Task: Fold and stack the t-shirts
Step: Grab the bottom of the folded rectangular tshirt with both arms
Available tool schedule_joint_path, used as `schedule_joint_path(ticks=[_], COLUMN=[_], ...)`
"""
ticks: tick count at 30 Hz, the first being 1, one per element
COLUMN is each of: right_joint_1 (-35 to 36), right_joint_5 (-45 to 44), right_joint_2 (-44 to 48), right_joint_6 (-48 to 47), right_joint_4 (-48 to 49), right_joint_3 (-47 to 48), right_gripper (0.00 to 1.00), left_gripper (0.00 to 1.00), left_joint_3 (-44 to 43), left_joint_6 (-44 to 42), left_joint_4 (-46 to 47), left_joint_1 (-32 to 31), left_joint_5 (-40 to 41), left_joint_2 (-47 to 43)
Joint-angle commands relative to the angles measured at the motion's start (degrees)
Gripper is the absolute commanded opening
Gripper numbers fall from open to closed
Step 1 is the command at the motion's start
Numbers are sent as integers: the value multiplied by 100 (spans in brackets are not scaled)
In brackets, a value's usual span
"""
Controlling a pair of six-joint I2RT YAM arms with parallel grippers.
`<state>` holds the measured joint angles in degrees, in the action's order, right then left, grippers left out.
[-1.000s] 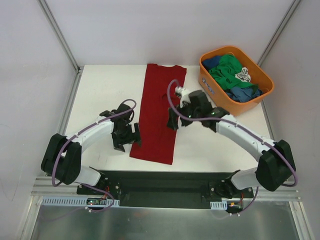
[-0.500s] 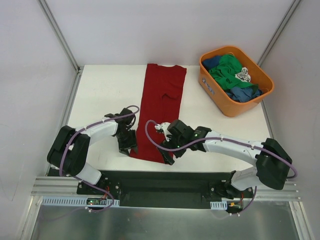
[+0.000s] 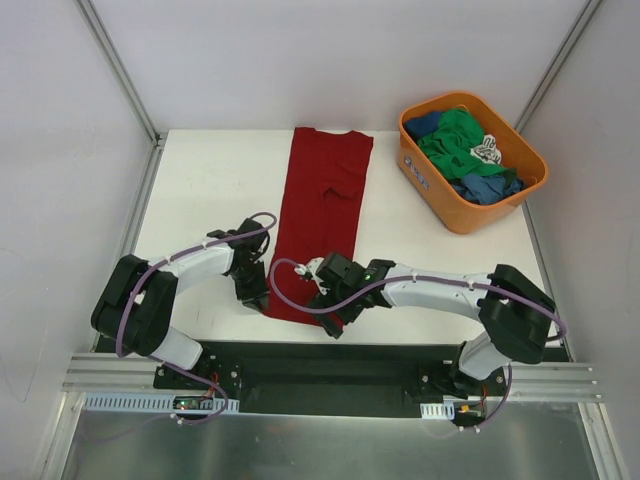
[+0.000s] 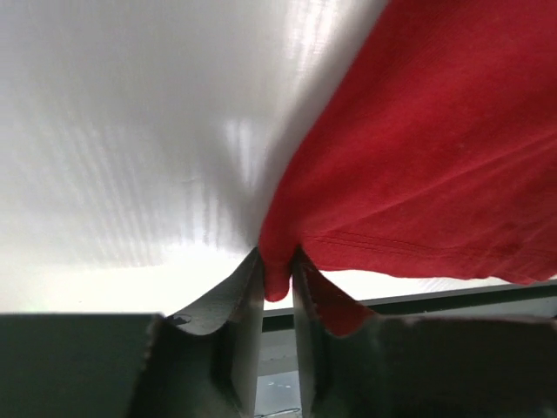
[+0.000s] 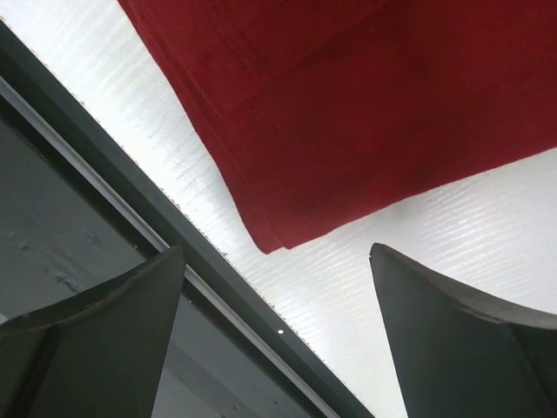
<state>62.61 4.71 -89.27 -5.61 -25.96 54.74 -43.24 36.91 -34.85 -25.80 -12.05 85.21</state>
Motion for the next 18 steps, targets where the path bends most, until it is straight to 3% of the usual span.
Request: schedule_joint_path(ticks=[1,3,8,11,15,18], right_joint_1=[234,295,497,533,568,638], right_joint_5=[-653,-638,-594,-576,-524,-304], right_joint_2=[-134,-265,-468,-591,-592,-346], right_joint_6=[-248,-362,-494,-512,-415,-336], right_joint_4=[55,99,257,231,161,152], right_joint_3=[204,239,274,292,186,20], right_gripper=[91,87,80,66,37,20], left_gripper=[11,0,0,0,0,0], left_joint_3=[71,18,26,88,255,474], left_joint_6=[54,36,27,89,229,430], left_joint_4=[-92,-101,-101,-101,-101,-171], left_joint_1=[-13,-13,-13,-13,-13,-13], left_joint_5=[107,89,28,1,-113,-218], left_joint_2=[189,276,233,137,-91,-389])
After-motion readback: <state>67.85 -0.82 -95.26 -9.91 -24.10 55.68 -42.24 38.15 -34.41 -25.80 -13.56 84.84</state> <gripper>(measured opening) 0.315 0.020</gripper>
